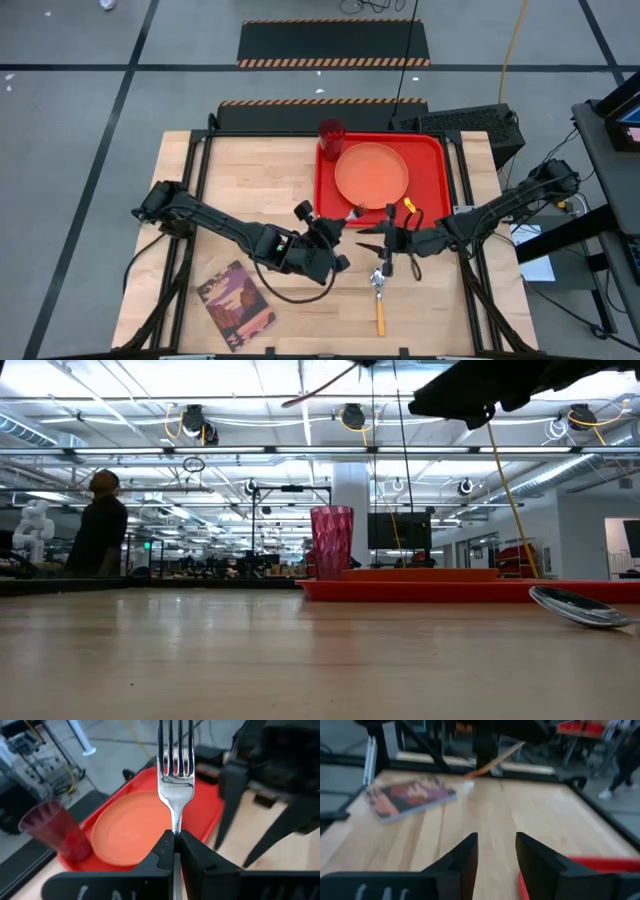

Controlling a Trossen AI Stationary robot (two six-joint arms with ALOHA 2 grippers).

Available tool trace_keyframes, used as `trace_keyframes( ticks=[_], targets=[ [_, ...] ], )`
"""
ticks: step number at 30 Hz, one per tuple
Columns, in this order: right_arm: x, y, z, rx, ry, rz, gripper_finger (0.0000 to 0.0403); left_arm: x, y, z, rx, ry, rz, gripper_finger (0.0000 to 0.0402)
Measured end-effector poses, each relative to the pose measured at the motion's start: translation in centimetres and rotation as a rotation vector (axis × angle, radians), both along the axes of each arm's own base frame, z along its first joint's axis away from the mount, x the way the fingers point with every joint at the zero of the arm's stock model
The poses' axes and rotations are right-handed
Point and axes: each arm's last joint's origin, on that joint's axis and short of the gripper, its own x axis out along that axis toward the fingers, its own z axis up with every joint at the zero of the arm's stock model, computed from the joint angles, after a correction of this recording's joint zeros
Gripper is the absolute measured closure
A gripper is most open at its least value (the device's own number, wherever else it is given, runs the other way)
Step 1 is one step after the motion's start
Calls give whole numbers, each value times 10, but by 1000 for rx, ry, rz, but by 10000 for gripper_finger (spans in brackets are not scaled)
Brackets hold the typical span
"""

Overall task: Pick and place plate/cup/fork/spoon on tray
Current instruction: Put the orange fork beside the orange plate on the red tray

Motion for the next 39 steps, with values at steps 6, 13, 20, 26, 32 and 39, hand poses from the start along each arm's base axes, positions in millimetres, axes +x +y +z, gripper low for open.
trace_keyframes(
  ticks=[6,13,20,26,32,39],
  targets=[
    [-4,-1,-3,4,-124,38,245,5,-11,11,19,-89,-57,380],
    [-2,1,5,71,-224,85,198,15,-15,15,44,-155,-124,391],
    [1,3,7,104,-268,87,177,28,-21,7,73,-187,-184,379],
    [3,4,7,89,-282,142,184,34,-20,3,60,-197,-265,391],
    [2,5,11,67,-322,167,233,35,-19,4,52,-199,-291,376],
    [2,5,11,49,-314,179,338,34,-23,4,64,-186,-348,384]
  ],
)
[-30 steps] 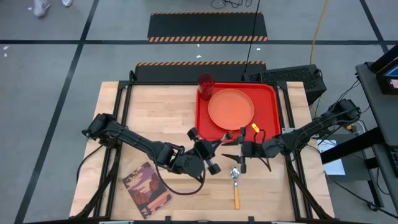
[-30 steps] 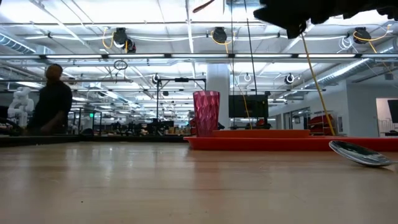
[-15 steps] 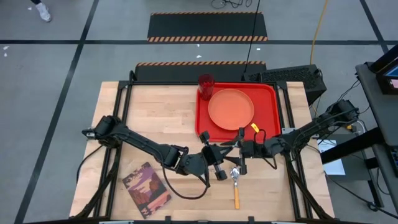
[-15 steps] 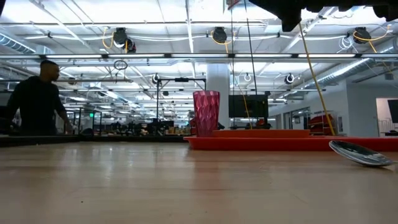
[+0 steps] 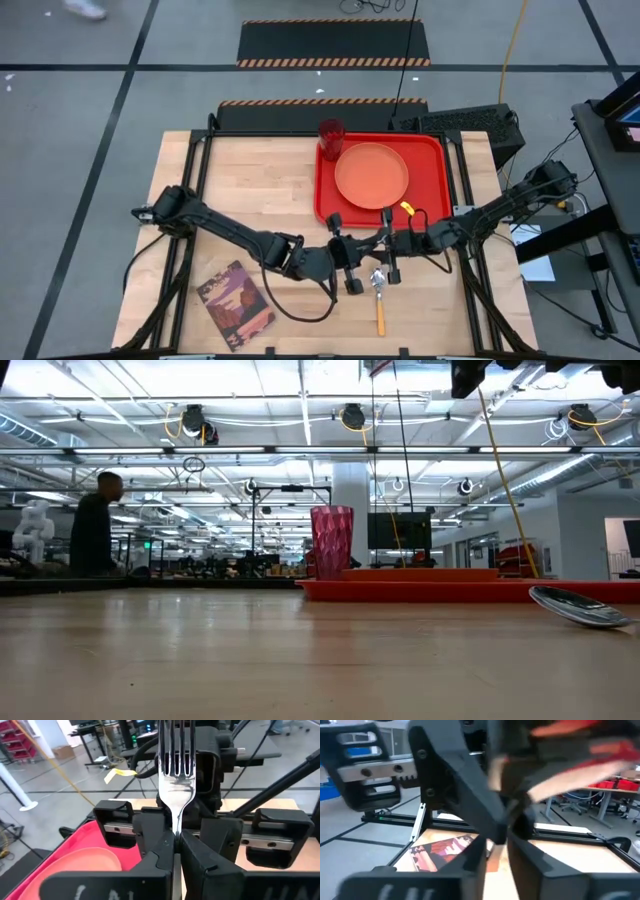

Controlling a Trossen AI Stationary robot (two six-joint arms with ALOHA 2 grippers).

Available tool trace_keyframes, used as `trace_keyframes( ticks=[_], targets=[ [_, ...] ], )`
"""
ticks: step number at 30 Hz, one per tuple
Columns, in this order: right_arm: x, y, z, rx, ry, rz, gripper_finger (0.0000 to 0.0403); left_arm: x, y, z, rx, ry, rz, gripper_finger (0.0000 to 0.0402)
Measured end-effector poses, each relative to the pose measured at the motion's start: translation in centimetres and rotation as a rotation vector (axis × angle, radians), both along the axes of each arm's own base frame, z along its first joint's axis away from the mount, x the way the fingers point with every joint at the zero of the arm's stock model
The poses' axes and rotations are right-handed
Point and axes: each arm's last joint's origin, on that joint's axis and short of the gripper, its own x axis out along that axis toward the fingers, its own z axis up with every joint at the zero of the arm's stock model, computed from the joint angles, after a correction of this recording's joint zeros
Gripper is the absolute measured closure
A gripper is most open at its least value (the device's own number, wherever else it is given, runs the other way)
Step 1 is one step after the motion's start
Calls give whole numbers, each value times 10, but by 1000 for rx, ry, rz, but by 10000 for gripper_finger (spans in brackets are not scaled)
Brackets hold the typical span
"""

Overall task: Pick and place plate/cup/fork/spoon on tray
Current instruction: Put the orange fork beside the orange plate on the red tray

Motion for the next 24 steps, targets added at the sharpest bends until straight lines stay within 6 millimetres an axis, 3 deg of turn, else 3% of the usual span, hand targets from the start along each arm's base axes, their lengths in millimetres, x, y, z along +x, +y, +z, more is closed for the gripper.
trace_keyframes(
  ticks=[5,14,24],
  targets=[
    [0,0,0,-36,3,-5,392,-1,0,0,-40,-1,-1,357],
    [-1,-1,-3,-32,41,-40,400,-8,-4,0,-20,49,-16,276],
    [-7,-5,-6,-17,135,-46,401,-29,-10,18,-29,76,3,257]
  ],
)
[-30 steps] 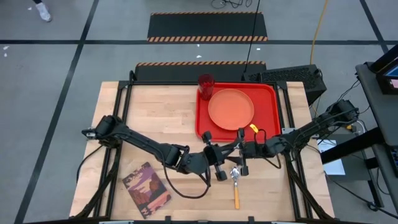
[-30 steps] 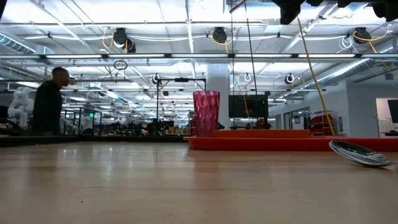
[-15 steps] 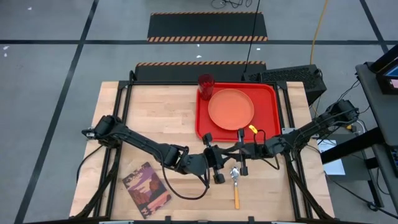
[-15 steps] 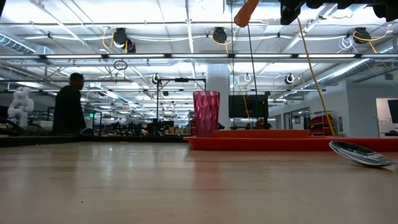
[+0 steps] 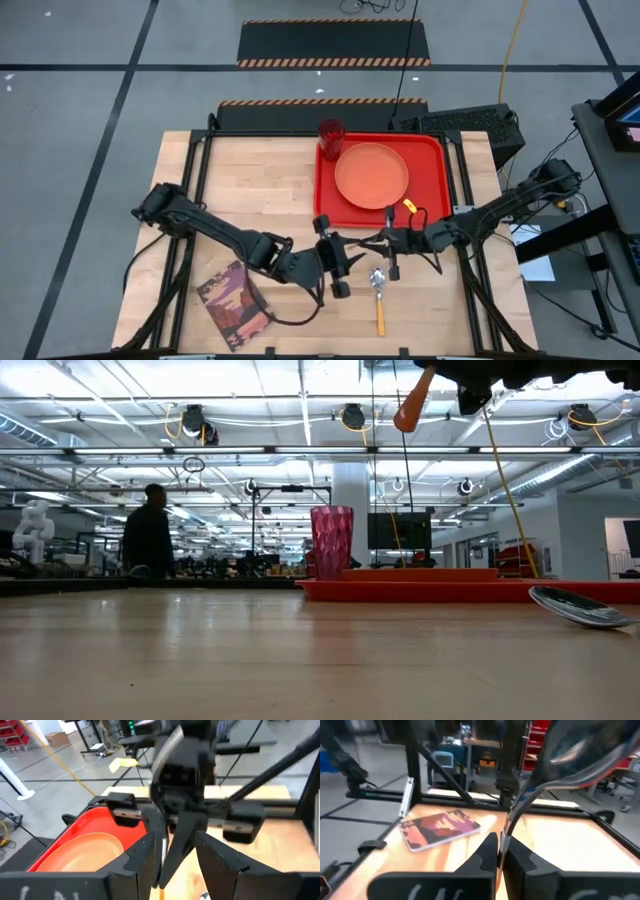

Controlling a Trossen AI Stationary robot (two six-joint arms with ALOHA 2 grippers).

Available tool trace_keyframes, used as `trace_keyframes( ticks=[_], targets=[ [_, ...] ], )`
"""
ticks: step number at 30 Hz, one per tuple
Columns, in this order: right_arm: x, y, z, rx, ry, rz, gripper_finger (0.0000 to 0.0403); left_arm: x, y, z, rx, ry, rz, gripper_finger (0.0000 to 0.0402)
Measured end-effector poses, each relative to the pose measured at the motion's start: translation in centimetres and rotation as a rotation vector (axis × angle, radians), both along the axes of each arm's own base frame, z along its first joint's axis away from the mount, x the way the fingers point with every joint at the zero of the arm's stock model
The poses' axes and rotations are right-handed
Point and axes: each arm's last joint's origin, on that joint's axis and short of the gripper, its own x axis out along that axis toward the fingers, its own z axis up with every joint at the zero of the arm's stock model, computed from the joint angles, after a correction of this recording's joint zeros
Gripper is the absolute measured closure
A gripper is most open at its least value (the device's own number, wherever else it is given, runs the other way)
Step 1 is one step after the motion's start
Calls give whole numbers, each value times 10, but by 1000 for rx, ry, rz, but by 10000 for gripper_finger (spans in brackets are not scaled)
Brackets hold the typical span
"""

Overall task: Pick and place plate/cup/fork/spoon on tray
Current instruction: Put the orange fork beside the orange plate on the red tray

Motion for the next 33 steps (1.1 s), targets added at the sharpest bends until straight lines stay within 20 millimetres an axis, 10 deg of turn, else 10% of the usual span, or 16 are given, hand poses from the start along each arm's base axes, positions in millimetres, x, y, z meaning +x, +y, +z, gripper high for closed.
trace_keyframes(
  ticks=[23,33],
  targets=[
    [-1,-1,4,24,328,-44,403,17,30,-28,-90,137,1,254],
    [-1,1,3,19,346,27,403,30,33,-36,-106,91,-42,191]
  ],
)
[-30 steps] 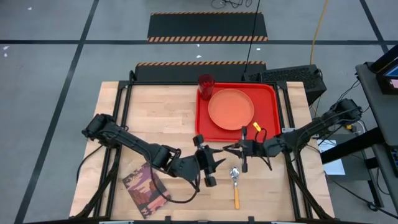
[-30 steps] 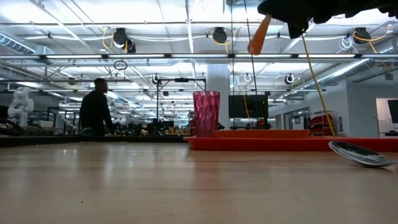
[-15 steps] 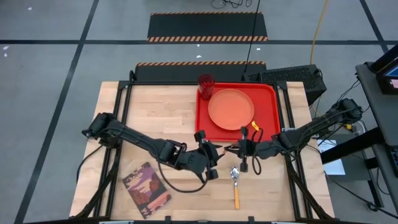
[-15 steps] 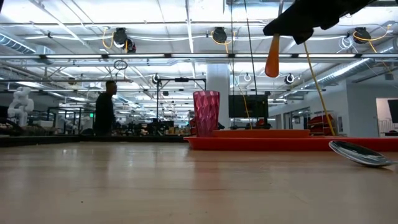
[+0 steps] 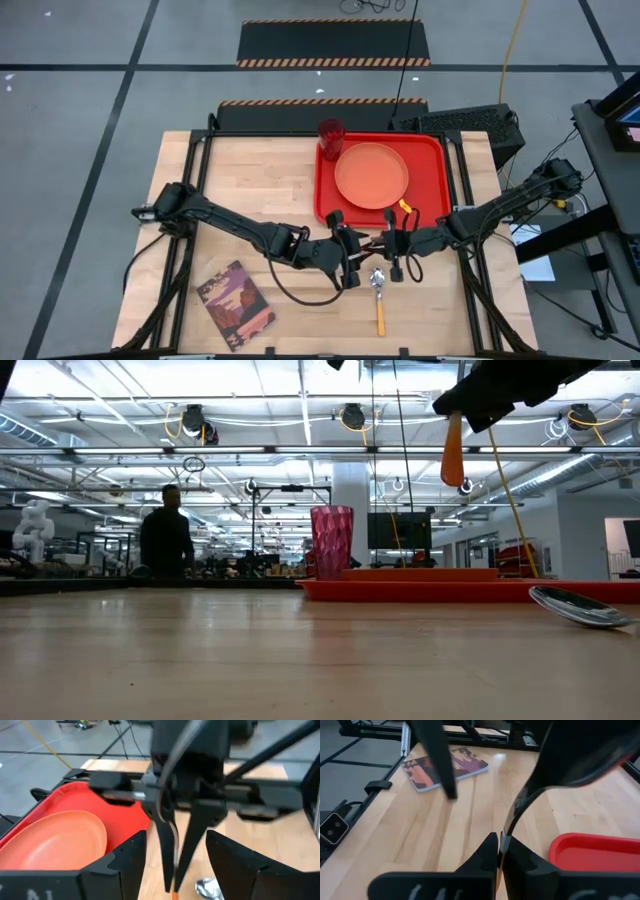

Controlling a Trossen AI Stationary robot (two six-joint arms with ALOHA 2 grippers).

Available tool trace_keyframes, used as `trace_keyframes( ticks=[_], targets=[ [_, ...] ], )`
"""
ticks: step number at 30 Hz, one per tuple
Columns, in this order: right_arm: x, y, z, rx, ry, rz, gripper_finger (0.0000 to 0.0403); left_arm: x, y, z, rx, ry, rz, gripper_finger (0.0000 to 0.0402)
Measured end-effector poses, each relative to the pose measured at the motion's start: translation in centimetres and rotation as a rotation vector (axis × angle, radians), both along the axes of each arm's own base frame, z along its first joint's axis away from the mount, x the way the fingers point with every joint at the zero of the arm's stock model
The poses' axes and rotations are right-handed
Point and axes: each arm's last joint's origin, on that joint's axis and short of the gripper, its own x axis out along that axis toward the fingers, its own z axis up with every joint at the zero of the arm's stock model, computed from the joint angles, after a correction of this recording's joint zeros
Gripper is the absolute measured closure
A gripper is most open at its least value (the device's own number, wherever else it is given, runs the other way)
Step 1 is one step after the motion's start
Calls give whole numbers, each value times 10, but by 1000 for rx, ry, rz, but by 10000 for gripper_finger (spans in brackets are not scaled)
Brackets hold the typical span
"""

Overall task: Pick and place plate/cup/fork/spoon on tray
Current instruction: Put the orange fork beside the orange plate on the red tray

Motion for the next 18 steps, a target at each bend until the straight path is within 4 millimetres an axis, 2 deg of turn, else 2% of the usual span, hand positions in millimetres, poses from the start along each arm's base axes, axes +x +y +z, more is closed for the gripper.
trace_keyframes(
  ticks=[4,9,14,18],
  targets=[
    [0,1,0,8,5,22,403,1,1,3,-10,-35,40,182],
    [0,1,-1,5,11,22,403,5,1,9,-26,-117,44,195],
    [0,1,-1,6,11,23,403,9,0,9,17,-150,35,231],
    [0,1,-1,5,11,20,403,10,1,5,51,-130,39,283]
  ],
)
